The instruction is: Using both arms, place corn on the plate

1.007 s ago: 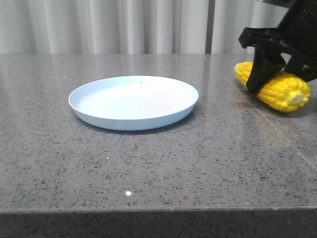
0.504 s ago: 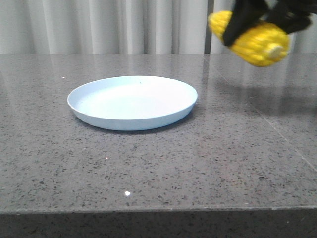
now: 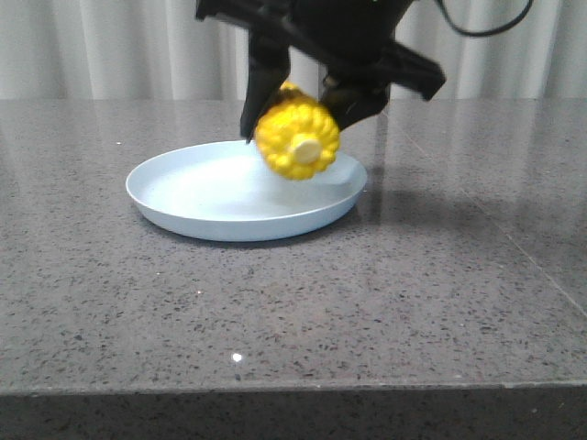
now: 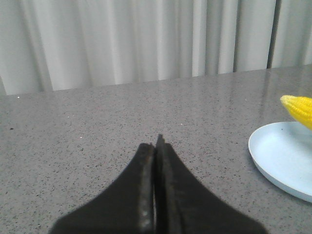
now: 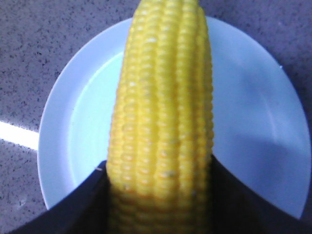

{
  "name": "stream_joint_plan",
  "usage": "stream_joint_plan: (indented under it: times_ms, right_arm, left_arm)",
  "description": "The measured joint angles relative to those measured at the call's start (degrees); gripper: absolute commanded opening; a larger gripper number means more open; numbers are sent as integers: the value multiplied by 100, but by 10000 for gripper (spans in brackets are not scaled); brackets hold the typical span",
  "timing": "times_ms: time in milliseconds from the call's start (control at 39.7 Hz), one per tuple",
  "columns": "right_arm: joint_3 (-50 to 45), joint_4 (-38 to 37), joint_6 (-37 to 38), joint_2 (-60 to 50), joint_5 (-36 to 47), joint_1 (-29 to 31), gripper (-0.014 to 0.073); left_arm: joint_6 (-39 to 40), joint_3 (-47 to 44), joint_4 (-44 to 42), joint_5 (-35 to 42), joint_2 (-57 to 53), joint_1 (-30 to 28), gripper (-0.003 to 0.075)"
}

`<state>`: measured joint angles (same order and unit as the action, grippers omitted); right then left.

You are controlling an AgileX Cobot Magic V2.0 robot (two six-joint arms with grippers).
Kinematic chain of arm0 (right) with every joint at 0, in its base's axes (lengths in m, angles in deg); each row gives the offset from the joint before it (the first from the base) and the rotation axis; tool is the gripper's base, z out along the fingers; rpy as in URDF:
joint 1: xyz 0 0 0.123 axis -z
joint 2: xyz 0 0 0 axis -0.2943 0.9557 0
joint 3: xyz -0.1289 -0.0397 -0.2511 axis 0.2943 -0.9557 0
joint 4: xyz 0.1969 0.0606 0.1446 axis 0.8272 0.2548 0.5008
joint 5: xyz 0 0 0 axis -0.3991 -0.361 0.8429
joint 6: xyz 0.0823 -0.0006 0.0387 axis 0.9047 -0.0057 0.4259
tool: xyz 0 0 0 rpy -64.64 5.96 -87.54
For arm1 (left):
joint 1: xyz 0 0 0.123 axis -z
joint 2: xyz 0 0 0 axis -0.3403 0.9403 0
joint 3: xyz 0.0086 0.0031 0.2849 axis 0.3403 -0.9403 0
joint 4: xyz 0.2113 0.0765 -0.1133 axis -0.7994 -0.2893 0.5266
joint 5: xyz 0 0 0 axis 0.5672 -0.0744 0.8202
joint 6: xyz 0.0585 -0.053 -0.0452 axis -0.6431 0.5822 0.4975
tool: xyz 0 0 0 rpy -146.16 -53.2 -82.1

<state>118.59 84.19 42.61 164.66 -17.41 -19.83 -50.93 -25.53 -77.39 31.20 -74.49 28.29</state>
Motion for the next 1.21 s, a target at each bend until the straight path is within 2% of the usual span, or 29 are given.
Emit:
stream_joint_plan:
  times_ms: [126, 378, 453, 806, 856, 932, 1108, 1209]
  right_arm:
    - [0, -31, 235, 164, 160, -14, 225]
    - [2, -35, 508, 269, 302, -14, 536]
    - [13, -25, 532, 269, 312, -14, 585]
    - [26, 22, 536, 39, 359, 29, 589]
    - [26, 22, 536, -129, 359, 126, 563]
    - [26, -10, 428, -463, 345, 388, 459]
    - [36, -49, -136, -1082, -150, 1127, 66]
    - [36, -78, -568, -1342, -556, 1586, -118]
  left_arm:
    - [0, 0, 0, 0, 0, 0, -20]
    - [0, 0, 0, 0, 0, 0, -20]
    - [0, 0, 0, 0, 0, 0, -20]
    - [0, 0, 0, 0, 0, 0, -20]
    - [0, 0, 0, 0, 0, 0, -20]
    - [0, 0, 0, 0, 0, 0, -20]
    - [0, 0, 0, 0, 0, 0, -20]
    - [0, 0, 0, 0, 0, 0, -20]
